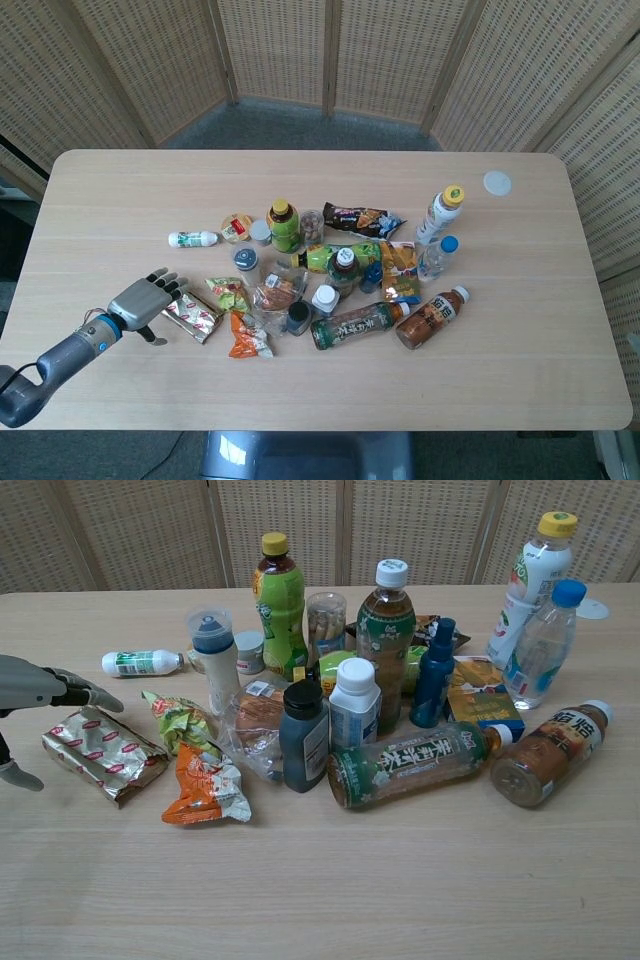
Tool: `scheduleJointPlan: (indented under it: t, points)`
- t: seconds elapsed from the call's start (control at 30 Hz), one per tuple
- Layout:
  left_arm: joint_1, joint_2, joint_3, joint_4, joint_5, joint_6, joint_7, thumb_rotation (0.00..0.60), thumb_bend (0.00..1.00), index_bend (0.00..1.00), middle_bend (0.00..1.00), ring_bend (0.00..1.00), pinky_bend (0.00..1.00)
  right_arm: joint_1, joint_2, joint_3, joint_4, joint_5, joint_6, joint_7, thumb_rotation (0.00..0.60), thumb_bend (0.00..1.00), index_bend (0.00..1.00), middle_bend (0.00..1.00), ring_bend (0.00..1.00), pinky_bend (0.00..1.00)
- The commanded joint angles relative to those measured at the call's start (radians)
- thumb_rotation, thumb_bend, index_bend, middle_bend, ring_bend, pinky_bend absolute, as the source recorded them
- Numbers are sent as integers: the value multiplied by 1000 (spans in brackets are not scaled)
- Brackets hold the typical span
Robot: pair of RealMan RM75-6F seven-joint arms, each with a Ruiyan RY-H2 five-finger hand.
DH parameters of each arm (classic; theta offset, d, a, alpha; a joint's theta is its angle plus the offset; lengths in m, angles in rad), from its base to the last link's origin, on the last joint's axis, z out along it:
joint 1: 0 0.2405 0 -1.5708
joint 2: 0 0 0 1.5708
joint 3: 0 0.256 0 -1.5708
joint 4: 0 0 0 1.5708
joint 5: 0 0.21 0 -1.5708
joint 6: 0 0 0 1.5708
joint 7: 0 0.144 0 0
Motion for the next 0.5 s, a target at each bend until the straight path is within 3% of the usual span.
scheduleJointPlan:
  t: [0.03,0.23,0.5]
  points:
    - [-8,-21,4,22,1,-7,7,448,174,0,0,0,0,0,-1,0,1,0,-1,0,512,25,0,0,0,0]
    - [-3,-64,-1,58,-3,19,34,459,173,0,0,0,0,3,-5,2,4,-3,-4,1,513,25,0,0,0,0]
    - [19,-99,3,78,-17,57,102,565,172,0,0,0,0,-1,-8,5,14,0,0,15,515,25,0,0,0,0]
